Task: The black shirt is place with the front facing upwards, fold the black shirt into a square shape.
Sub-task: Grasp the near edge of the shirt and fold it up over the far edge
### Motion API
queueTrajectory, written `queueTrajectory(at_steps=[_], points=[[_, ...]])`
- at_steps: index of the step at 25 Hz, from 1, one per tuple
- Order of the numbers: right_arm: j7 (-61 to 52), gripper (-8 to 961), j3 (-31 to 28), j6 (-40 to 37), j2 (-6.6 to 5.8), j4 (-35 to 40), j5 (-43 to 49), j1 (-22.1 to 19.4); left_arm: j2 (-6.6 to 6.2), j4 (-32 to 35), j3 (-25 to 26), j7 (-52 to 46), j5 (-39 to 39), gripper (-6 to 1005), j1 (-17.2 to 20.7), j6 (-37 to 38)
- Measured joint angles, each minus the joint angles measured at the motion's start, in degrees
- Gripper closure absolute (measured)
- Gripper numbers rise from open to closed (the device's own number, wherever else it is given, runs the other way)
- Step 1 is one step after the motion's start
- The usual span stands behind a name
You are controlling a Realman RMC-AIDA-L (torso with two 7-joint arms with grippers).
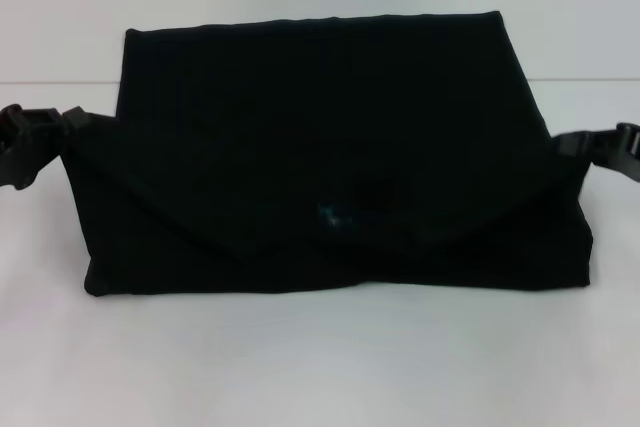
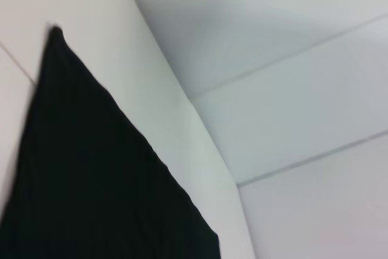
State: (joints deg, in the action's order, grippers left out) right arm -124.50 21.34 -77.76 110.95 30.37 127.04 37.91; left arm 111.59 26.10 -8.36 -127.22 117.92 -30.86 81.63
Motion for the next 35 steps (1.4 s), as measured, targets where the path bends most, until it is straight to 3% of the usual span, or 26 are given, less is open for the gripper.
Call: queueTrajectory(at_steps=[4, 5, 9, 18, 27, 35], points=[[4.4, 858, 0.0, 8.6, 2.93, -0.8, -4.8, -0.1, 1.40, -1.7, 0.0, 4.0, -1.5, 973, -1.0, -5.0], [7.0, 857, 0.1, 11.9, 4.17, -1.0, -7.5, -0.1, 1.66, -2.4, 0.0, 5.4, -2.3, 972, -1.5, -6.5], [11.7, 854, 0.1, 16.2, 5.46, -1.6, -11.6, 0.7, 2.44, -4.2, 0.0, 10.1, -5.0, 972, -3.0, -10.8], [20.3, 847, 0.3, 24.0, 6.50, -2.9, -15.3, 4.7, 3.15, -4.4, -0.6, 16.4, -7.3, 971, -6.6, -17.5], [30.5, 841, 2.7, 38.0, 8.61, -7.4, -15.3, 8.0, 7.42, -4.7, -0.9, 27.6, -7.9, 970, -9.6, -28.8], [31.6, 835, 3.1, 41.9, 8.91, -7.9, -15.6, 8.9, 8.68, -5.3, -0.9, 31.4, -8.2, 969, -11.0, -32.6]])
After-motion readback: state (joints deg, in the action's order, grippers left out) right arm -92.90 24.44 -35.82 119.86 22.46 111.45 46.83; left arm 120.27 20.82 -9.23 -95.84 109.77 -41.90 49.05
